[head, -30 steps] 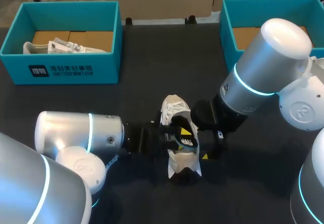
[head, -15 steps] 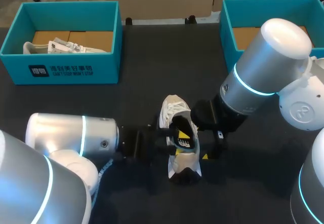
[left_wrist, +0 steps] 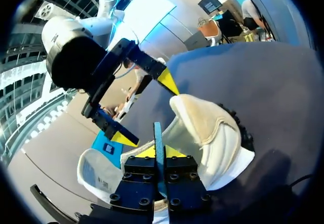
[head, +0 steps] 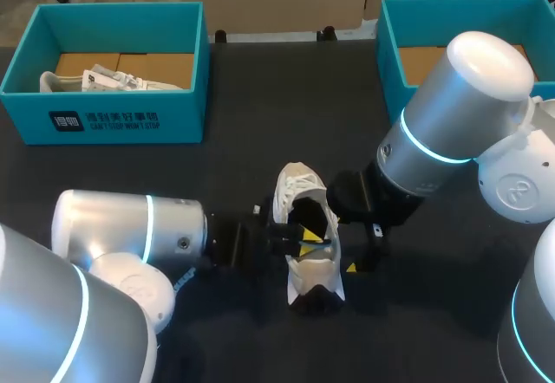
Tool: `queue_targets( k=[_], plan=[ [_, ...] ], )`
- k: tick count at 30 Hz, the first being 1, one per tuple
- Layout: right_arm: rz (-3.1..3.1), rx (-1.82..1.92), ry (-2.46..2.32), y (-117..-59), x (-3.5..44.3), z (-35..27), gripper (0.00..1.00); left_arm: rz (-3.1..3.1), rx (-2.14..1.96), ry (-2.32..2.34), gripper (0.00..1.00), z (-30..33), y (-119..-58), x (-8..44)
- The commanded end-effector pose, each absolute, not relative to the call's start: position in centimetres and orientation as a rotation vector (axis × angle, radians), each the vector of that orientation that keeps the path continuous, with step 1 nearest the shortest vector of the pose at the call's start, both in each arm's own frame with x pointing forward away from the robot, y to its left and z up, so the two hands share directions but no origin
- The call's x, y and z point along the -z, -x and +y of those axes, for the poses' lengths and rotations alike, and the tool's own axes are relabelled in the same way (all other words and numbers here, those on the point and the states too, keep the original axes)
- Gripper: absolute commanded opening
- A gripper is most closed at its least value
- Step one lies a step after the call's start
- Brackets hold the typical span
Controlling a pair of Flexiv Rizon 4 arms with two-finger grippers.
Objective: Take the shoe out of the shoebox, open the shoe tongue, remove and reinsert the insole, then place the shoe into the shoebox
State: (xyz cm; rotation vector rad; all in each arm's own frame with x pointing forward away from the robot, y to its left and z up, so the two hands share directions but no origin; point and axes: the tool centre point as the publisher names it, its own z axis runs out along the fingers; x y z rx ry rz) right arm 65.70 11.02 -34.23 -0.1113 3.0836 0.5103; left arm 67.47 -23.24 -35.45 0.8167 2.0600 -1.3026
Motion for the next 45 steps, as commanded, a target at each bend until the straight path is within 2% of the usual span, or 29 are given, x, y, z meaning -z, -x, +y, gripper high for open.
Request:
queue_targets(
  k=[1, 5, 7, 9, 18, 21, 23, 25, 26, 39, 45],
  plan=[
    [3.082, -0.513, 0.113, -65.7, 34.4, 11.0, 1.0, 2.075, 1.302, -0.816, 0.0, -24.4, -68.1, 35.8],
    [3.082, -0.513, 0.113, -65.7, 34.4, 11.0, 1.0, 2.072, 1.323, -0.808, 0.0, -24.0, -67.4, 34.9],
    [3.082, -0.513, 0.113, -65.7, 34.4, 11.0, 1.0, 2.07, 1.328, -0.806, 0.27, -23.7, -67.1, 34.5],
    [3.082, -0.513, 0.113, -65.7, 34.4, 11.0, 1.0, 2.066, 1.338, -0.799, 0.43, -23.3, -66.8, 34.0],
    [3.082, -0.513, 0.113, -65.7, 34.4, 11.0, 1.0, 2.069, 1.354, -0.805, 0.48, -22.1, -65.3, 32.4],
    [3.082, -0.513, 0.113, -65.7, 34.4, 11.0, 1.0, 2.083, 1.343, -0.821, 0.47, -22.1, -65.1, 32.3],
    [3.082, -0.513, 0.113, -65.7, 34.4, 11.0, 1.0, 2.098, 1.329, -0.834, 0.4, -22.2, -65.1, 32.4],
    [3.082, -0.513, 0.113, -65.7, 34.4, 11.0, 1.0, 2.104, 1.324, -0.837, 0.19, -22.5, -65.2, 32.6],
    [3.082, -0.513, 0.113, -65.7, 34.4, 11.0, 1.0, 2.108, 1.319, -0.842, 0.0, -22.6, -65.2, 32.8],
    [3.082, -0.513, 0.113, -65.7, 34.4, 11.0, 1.0, 2.158, 1.179, -0.882, 0.0, -24.6, -67.1, 35.7],
    [3.082, -0.513, 0.113, -65.7, 34.4, 11.0, 1.0, 2.161, 1.215, -0.861, 0.0, -24.0, -66.9, 35.1]
  ],
)
